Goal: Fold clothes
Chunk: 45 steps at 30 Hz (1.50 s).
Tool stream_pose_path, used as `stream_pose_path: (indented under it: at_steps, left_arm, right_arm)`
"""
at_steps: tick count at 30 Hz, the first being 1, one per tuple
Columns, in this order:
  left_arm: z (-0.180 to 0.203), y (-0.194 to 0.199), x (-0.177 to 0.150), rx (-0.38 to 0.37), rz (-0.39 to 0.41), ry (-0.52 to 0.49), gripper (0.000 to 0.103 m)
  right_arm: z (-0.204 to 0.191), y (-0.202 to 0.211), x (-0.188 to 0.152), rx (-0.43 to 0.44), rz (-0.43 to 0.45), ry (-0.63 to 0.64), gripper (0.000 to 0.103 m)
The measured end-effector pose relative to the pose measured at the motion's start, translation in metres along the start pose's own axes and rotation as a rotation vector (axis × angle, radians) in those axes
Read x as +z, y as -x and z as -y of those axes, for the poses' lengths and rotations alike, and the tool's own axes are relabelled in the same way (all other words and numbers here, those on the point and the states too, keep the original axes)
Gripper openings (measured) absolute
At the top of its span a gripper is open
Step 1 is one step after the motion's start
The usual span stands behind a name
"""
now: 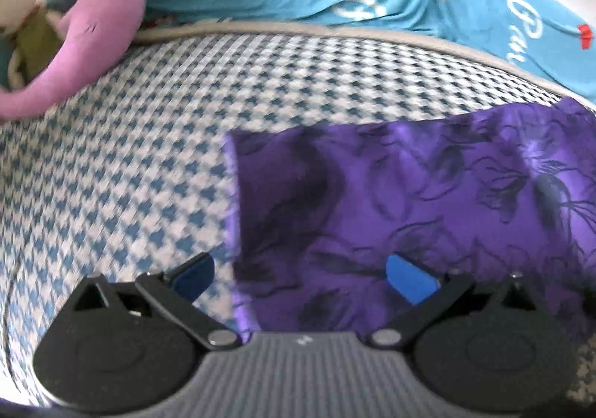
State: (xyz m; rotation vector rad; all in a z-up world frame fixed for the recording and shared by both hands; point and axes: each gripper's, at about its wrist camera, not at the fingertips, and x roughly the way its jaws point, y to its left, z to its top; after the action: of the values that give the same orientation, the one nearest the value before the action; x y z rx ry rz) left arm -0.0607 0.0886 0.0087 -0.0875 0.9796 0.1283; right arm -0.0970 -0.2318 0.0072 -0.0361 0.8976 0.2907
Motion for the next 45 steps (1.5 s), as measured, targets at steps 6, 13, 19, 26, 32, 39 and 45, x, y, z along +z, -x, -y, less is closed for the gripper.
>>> stream_pose_path:
  at_steps: [6,13,19,26,32,39,45]
  left_arm:
    - [-0.035,0.002,-0.001,0.012,-0.031,0.074,0.103]
    - [-0.049,0.011,-0.004,-0.063,-0.052,0.098,0.103]
    - [-0.043,0.013,-0.007,-0.124,-0.063,0.077,0.103]
    - [-0.039,0.012,-0.007,-0.166,-0.089,0.086,0.103]
    - [-0.042,0.009,-0.004,-0.193,-0.112,0.094,0.103]
    - [-0.046,0.009,-0.002,-0.241,-0.134,0.105,0.103]
    - [-0.053,0.013,0.001,-0.31,-0.155,0.141,0.103]
  right_arm:
    - [-0.031,0.012,-0.013,0.11,0.061,0.056,0.013]
    - [-0.087,0.005,-0.039,0.264,0.077,0.225,0.015]
    - [-0.13,0.002,-0.053,0.37,0.094,0.359,0.034]
    - [-0.163,-0.001,-0.061,0.391,0.123,0.491,0.053]
    - [-0.185,-0.007,-0.074,0.35,0.152,0.637,0.056]
    - [-0.206,-0.02,-0.086,0.273,0.195,0.782,0.056]
    - [-0.207,-0.027,-0.083,0.251,0.211,0.771,0.039]
